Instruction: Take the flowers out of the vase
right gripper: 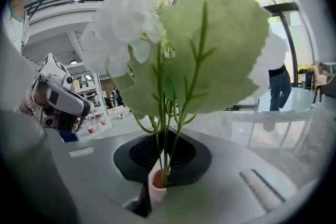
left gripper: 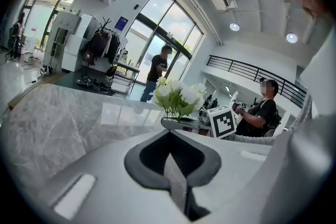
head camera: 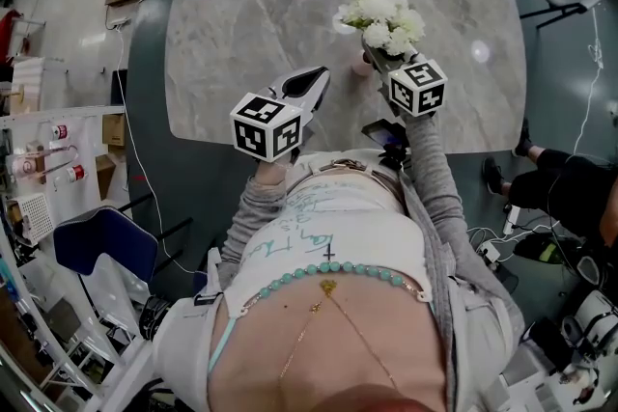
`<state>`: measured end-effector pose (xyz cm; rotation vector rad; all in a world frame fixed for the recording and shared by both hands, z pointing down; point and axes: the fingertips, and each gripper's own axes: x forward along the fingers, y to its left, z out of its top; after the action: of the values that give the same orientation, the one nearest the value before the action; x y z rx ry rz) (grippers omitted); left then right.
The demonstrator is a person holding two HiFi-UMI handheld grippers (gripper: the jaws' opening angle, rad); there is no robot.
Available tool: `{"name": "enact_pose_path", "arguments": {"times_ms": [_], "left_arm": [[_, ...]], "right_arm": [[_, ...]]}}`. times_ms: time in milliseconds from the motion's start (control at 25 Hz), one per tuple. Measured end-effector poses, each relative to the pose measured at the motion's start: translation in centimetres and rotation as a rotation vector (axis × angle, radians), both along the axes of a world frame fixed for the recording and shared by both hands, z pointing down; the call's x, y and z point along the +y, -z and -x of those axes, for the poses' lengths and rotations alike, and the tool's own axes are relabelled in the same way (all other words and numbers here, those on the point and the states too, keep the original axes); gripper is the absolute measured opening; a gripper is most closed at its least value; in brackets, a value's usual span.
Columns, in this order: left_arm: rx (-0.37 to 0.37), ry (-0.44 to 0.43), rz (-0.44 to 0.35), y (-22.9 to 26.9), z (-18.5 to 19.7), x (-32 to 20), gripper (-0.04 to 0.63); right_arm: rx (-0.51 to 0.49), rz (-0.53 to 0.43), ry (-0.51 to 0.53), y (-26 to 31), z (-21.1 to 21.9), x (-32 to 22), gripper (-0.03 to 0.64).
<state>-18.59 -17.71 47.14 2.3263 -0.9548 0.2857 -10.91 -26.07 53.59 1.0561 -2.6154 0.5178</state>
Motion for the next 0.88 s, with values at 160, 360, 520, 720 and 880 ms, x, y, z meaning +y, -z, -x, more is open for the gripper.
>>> {"name": "enact_pose_path", "arguments": {"times_ms": [160, 360, 520, 720, 880], "left_arm": [[-0.003, -0.002, -0.004, 0.1, 0.0, 0.1, 0.002], [-0.007, -0.010, -0.005, 0.2, 0.1, 0.2, 0.002], [-0.010, -0.015, -0.004, 0.2, 0.0, 0.6, 0.002], [-0.030, -0.025, -0.007, -0.1, -0.3, 0.4, 0.002], [-0.037, -0.036, -0.011, -0.3, -0.5, 0.6, 0.002]], "right_arm": [[0.001, 0.001, 0.000, 0.0, 0.0, 0.2, 0.035], [0.004, 0.000, -0.001, 0.0, 0.1, 0.1, 0.035], [-0.003, -0.008, 0.000, 0.5, 0.3, 0.4, 0.035], [-0.006, -0.020, 0.005, 1.1, 0.1, 0.3, 0.035], [-0.006, -0.045, 0.015, 2.0, 0.3, 0.4, 0.035]]}}
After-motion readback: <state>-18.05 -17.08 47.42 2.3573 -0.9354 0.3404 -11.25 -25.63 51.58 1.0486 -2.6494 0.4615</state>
